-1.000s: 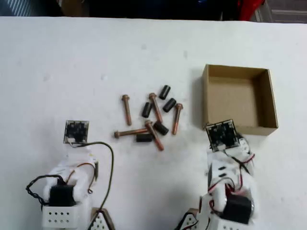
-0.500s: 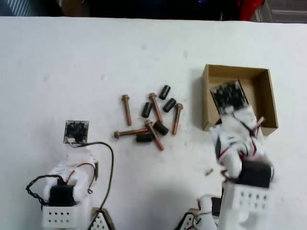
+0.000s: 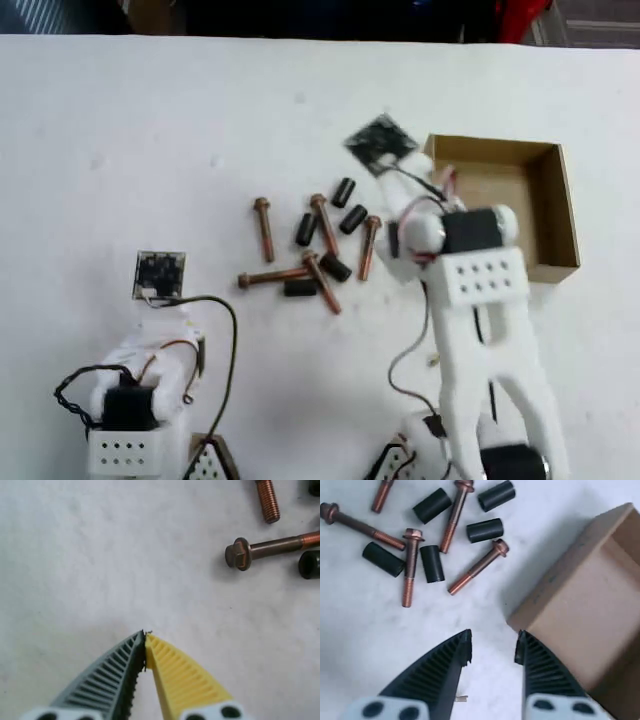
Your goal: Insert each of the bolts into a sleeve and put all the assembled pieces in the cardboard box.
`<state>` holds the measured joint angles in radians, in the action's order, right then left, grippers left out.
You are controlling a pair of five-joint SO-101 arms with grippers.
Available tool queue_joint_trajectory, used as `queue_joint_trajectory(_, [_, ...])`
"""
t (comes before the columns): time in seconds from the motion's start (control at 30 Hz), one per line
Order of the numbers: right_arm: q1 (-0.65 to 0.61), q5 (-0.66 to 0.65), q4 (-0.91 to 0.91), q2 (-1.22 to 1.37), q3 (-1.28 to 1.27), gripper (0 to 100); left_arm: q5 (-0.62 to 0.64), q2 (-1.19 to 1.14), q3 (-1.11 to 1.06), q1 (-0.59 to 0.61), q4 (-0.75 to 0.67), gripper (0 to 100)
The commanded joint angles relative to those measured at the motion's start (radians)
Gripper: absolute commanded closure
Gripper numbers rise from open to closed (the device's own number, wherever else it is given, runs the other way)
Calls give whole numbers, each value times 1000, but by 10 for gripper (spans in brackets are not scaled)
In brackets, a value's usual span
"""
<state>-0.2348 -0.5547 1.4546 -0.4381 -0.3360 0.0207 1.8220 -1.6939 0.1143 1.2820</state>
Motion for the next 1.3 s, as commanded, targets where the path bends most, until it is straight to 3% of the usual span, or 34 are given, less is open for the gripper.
queue_joint_trajectory(0.0, [-68, -12, 41, 84, 123, 954, -3, 5, 0, 5, 0, 975])
queue_joint_trajectory(0.2, [-147, -14, 47, 209, 178, 982, -3, 5, 0, 5, 0, 975])
queue_joint_trajectory(0.4, [-203, -107, 35, 361, 184, 926, -3, 5, 0, 5, 0, 976])
queue_joint_trajectory(0.63, [-196, -193, -25, 456, 183, 865, -3, 5, 0, 5, 0, 976])
queue_joint_trajectory(1.07, [-191, -195, -229, 591, 100, 858, -3, 5, 0, 7, 0, 976])
queue_joint_trajectory(1.27, [-177, -201, -291, 645, 101, 790, -3, 5, 0, 7, 0, 974])
